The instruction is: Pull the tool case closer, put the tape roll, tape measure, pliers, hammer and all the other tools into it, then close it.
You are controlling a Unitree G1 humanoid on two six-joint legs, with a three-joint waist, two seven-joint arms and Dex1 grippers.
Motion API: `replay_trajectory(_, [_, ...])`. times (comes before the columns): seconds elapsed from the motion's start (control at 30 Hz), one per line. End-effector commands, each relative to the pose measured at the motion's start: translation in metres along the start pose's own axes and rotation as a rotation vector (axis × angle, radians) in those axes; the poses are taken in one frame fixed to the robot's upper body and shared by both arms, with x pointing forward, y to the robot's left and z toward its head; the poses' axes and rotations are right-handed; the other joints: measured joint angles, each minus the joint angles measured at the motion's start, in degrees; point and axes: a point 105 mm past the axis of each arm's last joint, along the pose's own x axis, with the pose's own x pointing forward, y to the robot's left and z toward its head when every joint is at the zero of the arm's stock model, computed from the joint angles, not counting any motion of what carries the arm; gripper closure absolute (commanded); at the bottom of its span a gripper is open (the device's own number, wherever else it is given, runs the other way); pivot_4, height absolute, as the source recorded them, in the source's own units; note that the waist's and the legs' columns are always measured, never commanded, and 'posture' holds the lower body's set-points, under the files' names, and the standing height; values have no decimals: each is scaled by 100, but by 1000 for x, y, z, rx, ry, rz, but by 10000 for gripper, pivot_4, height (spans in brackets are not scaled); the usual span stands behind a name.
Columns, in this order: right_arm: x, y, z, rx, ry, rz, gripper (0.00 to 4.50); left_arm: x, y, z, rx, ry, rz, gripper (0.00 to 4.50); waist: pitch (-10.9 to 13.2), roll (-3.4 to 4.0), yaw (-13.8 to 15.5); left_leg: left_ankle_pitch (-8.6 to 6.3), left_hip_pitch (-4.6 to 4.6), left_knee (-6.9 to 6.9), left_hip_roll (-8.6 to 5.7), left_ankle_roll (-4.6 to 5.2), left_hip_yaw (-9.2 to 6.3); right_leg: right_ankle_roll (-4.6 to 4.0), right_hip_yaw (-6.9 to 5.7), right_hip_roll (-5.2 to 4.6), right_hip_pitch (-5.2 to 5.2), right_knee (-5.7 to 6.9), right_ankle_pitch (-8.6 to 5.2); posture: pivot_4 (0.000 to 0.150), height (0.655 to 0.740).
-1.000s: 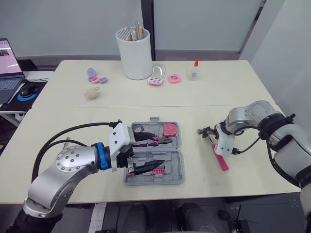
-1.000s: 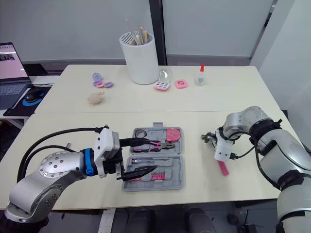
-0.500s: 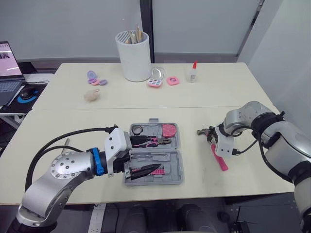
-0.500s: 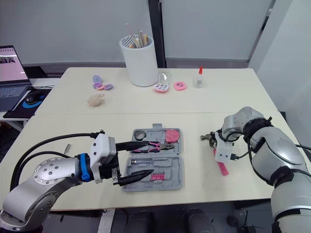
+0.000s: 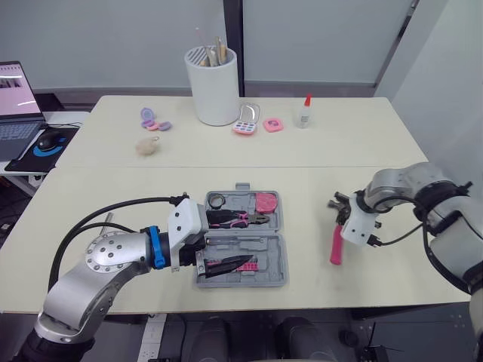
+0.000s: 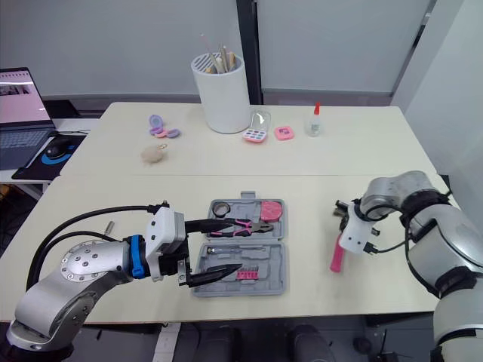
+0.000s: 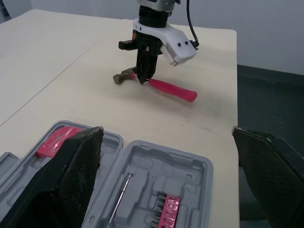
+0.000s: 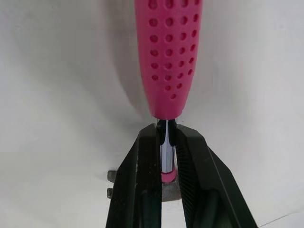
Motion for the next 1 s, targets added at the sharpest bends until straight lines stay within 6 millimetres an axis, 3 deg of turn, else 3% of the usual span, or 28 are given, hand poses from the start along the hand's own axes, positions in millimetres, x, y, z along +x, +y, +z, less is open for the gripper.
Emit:
replay_trajectory(0.03, [-17, 4, -8, 413, -57, -76, 42848, 1, -1, 3, 25, -14, -16, 0, 0, 0, -1, 0, 1, -1, 2, 0, -2, 0, -2, 0, 4, -2, 0, 1500, 7400])
replay_trajectory(0.2, [-39, 23, 30, 1058, -324, -35, 42848, 1, -2, 0, 24, -2, -29, 0, 10, 24, 10, 0, -2, -3, 6, 0, -21, 1, -17, 1, 15, -8, 0, 1500, 7400])
replay_trajectory(0.33, [-48, 15, 55, 1524, -426, -92, 42848, 2, -2, 0, 29, -2, -41, 0, 14, 32, -25, 0, 2, -3, 9, 0, -20, 2, -16, 3, 13, -7, 0, 1500, 7400])
replay_trajectory(0.53, [-23, 16, 56, 2030, -201, -322, 42848, 6, 1, 7, 46, -31, -55, 0, 10, 24, -1, -1, -3, -7, 9, -2, -21, 27, -12, 13, 5, -12, -15, 1500, 7400])
replay_trajectory(0.7, [-14, 9, 53, 2216, -81, -447, 42848, 6, 2, 7, 47, -22, -65, 0, 9, 24, 7, -1, -46, -4, -1, -3, -18, 32, -10, 11, -26, -28, -7, 1500, 7400])
replay_trajectory(0.93, [1, 3, 54, 2222, -57, -498, 42848, 7, 4, 7, 51, -17, -66, 0, 8, 22, 2, -1, -100, -1, -4, -3, -13, 33, -5, 29, -78, -28, 3, 1500, 7400])
replay_trajectory(1.0, [-3, -7, 57, 2198, -144, -510, 35750, 6, 5, 7, 50, -14, -63, 0, 8, 22, -2, -1, -98, 0, -2, -2, -12, 39, -2, 33, -78, -28, 5, 1500, 7400])
